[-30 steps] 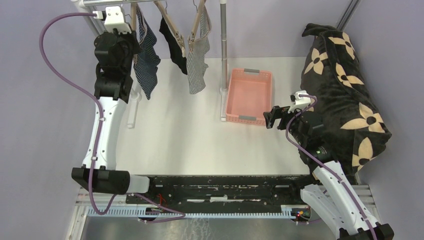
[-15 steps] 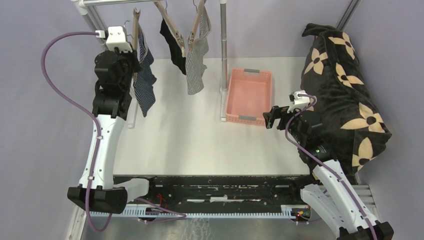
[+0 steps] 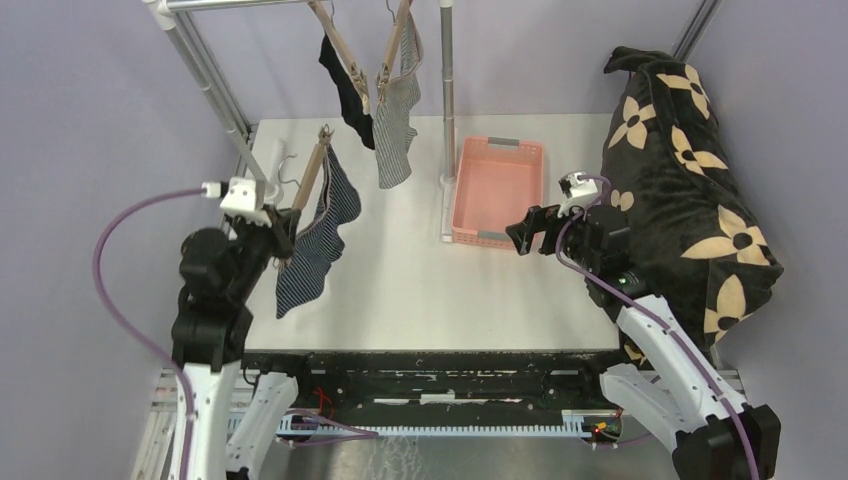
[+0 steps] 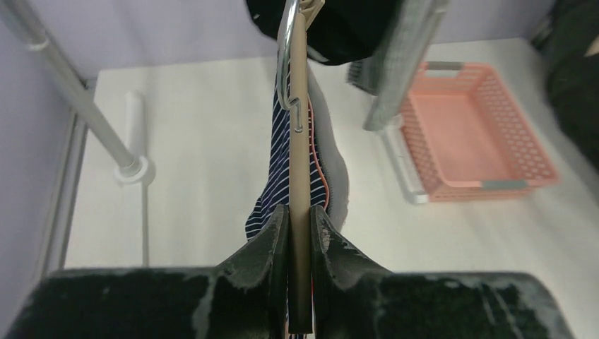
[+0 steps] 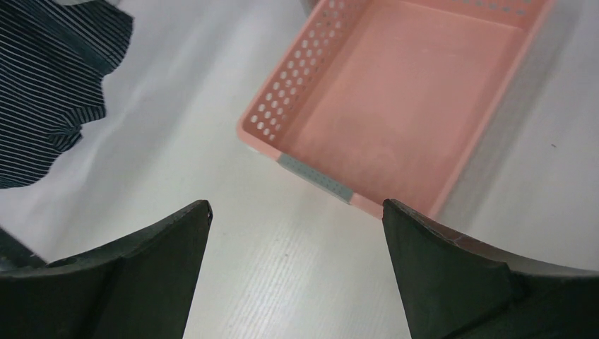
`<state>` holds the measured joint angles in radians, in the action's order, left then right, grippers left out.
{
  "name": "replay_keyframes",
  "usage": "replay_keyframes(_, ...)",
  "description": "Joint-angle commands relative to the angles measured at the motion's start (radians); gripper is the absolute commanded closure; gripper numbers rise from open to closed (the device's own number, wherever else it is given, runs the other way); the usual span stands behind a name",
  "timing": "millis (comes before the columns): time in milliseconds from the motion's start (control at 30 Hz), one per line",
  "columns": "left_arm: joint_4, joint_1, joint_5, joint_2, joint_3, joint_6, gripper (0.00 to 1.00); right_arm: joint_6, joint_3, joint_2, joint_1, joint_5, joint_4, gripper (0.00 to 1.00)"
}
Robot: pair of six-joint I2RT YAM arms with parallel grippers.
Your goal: Remove the underwear clipped to the hanger
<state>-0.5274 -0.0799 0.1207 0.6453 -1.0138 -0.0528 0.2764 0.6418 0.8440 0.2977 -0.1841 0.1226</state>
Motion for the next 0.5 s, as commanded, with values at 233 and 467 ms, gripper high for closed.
replay_keyframes(233, -0.257, 0.0, 0.397, -0.273, -0.011, -0.004, 0.97, 0.025, 0.171, 0.073, 0.065, -0.345, -0.122, 0.0)
replay_keyframes(467, -0.266, 0.0, 0.593, -0.326, 0.036, 0.031, 0.97, 0.05, 0.27, 0.092, 0.081, -0.486, -0.116, 0.04)
